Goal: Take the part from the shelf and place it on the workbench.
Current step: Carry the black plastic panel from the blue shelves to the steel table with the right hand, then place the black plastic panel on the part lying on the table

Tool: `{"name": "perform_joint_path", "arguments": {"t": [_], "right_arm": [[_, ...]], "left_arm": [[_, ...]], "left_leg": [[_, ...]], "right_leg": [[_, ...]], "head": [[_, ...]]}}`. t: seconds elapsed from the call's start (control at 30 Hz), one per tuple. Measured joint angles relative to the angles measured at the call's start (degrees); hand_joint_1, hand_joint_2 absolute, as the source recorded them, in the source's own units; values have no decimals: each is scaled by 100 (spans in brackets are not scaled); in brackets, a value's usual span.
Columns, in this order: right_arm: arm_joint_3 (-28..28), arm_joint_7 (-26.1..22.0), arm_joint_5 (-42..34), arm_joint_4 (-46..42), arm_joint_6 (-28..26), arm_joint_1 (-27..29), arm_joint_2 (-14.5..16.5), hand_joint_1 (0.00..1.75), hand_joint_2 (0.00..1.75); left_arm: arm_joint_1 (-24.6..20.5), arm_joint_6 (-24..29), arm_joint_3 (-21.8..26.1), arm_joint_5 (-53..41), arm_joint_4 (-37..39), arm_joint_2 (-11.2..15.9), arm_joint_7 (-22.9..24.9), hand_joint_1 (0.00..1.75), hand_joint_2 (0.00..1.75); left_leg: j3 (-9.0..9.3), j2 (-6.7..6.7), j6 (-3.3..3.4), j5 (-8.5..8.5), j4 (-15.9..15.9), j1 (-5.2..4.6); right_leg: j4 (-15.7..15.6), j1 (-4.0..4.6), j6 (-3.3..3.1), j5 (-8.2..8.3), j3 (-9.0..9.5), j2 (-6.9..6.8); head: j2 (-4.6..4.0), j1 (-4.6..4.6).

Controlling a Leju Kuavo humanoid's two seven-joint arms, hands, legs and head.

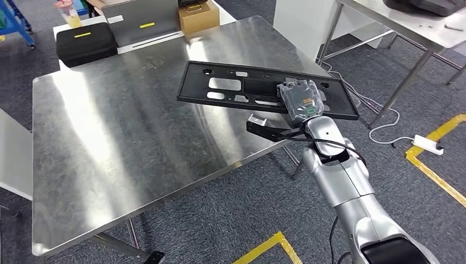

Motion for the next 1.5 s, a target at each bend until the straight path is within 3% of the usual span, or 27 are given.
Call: {"name": "perform_joint_path", "arguments": {"t": [0.07, 0.13, 0.27, 0.33, 0.4, 0.43, 0.5, 0.57, 0.63, 0.67, 0.73, 0.8, 0.87, 0.9, 0.93, 1.0, 1.03, 1.07, 1.13, 1.17, 1.23, 1.3, 1.37, 1.4, 1.43, 1.5], "right_arm": [[-3, -36, -3, 23, 3, -15, 13, 173, 175], [-5, -94, -2, 60, 4, -31, 35, 173, 175], [-6, -124, 0, 84, 3, -41, 45, 173, 175], [-49, -208, -9, 197, 18, -143, 78, 173, 175], [-113, -332, -17, 345, 54, -262, 92, 173, 175], [-130, -373, -10, 395, 73, -296, 73, 173, 175], [-148, -451, 21, 583, 56, -445, 27, 173, 175], [-162, -522, 46, 953, -51, -693, -47, 173, 175], [-183, -582, 37, 1387, -218, -936, -109, 173, 175], [-191, -606, 32, 1581, -294, -1039, -127, 173, 175], [-196, -640, 59, 1937, -441, -1238, -161, 173, 175], [-191, -653, 147, 2254, -546, -1404, -197, 173, 175], [-182, -654, 247, 2537, -585, -1507, -216, 173, 175], [-175, -654, 285, 2665, -597, -1549, -217, 173, 175], [-168, -654, 315, 2783, -616, -1594, -217, 173, 175], [-148, -650, 381, 2982, -682, -1694, -222, 173, 175], [-138, -647, 416, 3069, -719, -1740, -226, 173, 175], [-128, -643, 445, 3140, -748, -1774, -231, 173, 175], [-111, -634, 469, 3241, -776, -1813, -230, 173, 175], [-104, -631, 473, 3271, -778, -1829, -226, 173, 175], [-91, -629, 476, 3317, -780, -1872, -219, 173, 175], [-83, -628, 476, 3363, -780, -1907, -217, 173, 175], [-79, -623, 478, 3414, -776, -1919, -218, 173, 175], [-76, -622, 479, 3439, -776, -1919, -220, 173, 175], [-72, -633, 478, 3462, -779, -1920, -223, 173, 175], [-63, -707, 462, 3501, -788, -1932, -238, 173, 175]], "left_arm": [[5, -18, 0, -7, -1, 6, -135, 0, 175], [20, -74, -1, -15, -1, 8, -354, 0, 175], [26, -115, -1, -14, 0, 9, -473, 0, 175], [11, -137, 24, 20, -7, 16, -957, 0, 175], [-3, -140, 76, 67, -28, 24, -1849, 0, 175], [-2, -102, 110, 81, -43, 25, -2281, 0, 175], [-12, -8, 202, 150, -79, 25, -3093, 0, 175], [-41, 80, 316, 203, -107, 7, -3814, 0, 175], [-45, 118, 428, 267, -117, -19, -4238, 0, 175], [-26, 144, 486, 302, -117, -32, -4343, 0, 175], [0, 178, 589, 354, -117, -61, -4414, 0, 175], [-3, 121, 669, 386, -119, -87, -4353, 0, 175], [10, -20, 739, 436, -120, -113, -4305, 0, 175], [23, -94, 775, 465, -120, -125, -4302, 0, 175], [36, -149, 812, 488, -120, -138, -4307, 0, 175], [47, -180, 871, 483, -121, -149, -4342, 0, 175], [49, -161, 890, 463, -121, -150, -4359, 0, 175], [57, -140, 901, 444, -120, -149, -4376, 0, 175], [92, -115, 912, 426, -119, -146, -4391, 0, 175], [114, -113, 915, 421, -119, -137, -4394, 0, 175], [135, -111, 920, 412, -119, -129, -4402, 0, 175], [128, -110, 922, 404, -120, -135, -4411, 0, 175], [124, -40, 921, 387, -120, -140, -4461, 0, 175], [125, 57, 921, 365, -120, -143, -4525, 0, 175], [124, 184, 921, 342, -120, -145, -4592, 0, 175], [115, 383, 930, 313, -120, -150, -4647, 0, 175]], "left_leg": [[-57, -119, -83, -21, 54, 2], [-97, -196, -136, 3, 44, 13], [-109, -230, -159, 18, 35, 24], [-501, 161, -228, -320, 780, 32], [-885, 567, -278, -553, 1473, 42], [-822, 601, -254, -421, 1329, 40], [-411, 810, -156, -104, 563, -15], [-176, 969, -76, -17, 115, -89], [-156, 876, -39, -39, 49, -122], [-123, 809, -19, -19, 8, -108], [-39, 689, 37, 36, -87, -67], [-4, 568, 74, 63, -125, -44], [-2, 413, 82, 58, -120, -38], [-2, 325, 77, 53, -114, -33], [-1, 248, 64, 44, -100, -25], [-11, 107, 7, 1, -43, -11], [-26, 47, -28, -25, -7, -11], [-45, -4, -57, -44, 18, -14], [-74, -73, -89, -56, 27, -14], [-85, -75, -102, -68, 30, -7], [-171, 119, -159, -203, 229, -9], [-472, 424, -230, -520, 863, 5], [-850, 549, -268, -761, 1556, 40], [-932, 564, -270, -736, 1662, 50], [-898, 571, -258, -608, 1544, 53], [-538, 672, -182, -205, 792, 28]], "right_leg": [[-325, -3, -40, 99, 159, 98], [-319, 35, -127, 107, 153, 18], [-318, 44, -153, 110, 150, -15], [-336, 41, -248, 109, 159, -186], [-353, 49, -352, 97, 174, -442], [-353, 62, -358, 85, 183, -527], [-359, 91, -351, 63, 211, -647], [-372, 122, -316, 35, 236, -762], [-405, 140, -262, 11, 283, -888], [-401, 143, -233, -5, 295, -871], [-192, 138, -215, -117, 215, -594], [474, 110, -245, -385, -134, -289], [1118, 94, -226, -557, -536, -228], [1162, 87, -182, -505, -616, -225], [980, 78, -124, -362, -587, -218], [188, 38, -13, 37, -286, -121], [-141, 26, -2, 174, -141, -75], [-340, 23, -19, 247, -44, -42], [-398, 48, -113, 256, 2, -84], [-400, 41, -151, 257, 11, -115], [-413, 11, -233, 250, 43, -170], [-417, 9, -296, 227, 72, -221], [-416, 27, -322, 205, 89, -285], [-416, 34, -332, 196, 99, -321], [-416, 39, -336, 184, 114, -357], [-418, 52, -331, 151, 159, -427]], "head": [[0, 10], [0, 6], [0, 8], [0, -45], [0, -99], [0, -101], [0, -100], [0, -97], [0, -96], [0, -92], [0, -77], [0, -55], [0, -43], [0, -40], [0, -41], [0, -37], [0, -32], [0, -32], [0, -34], [0, -37], [0, -73], [0, -123], [0, -136], [0, -138], [0, -138], [0, -138]]}}
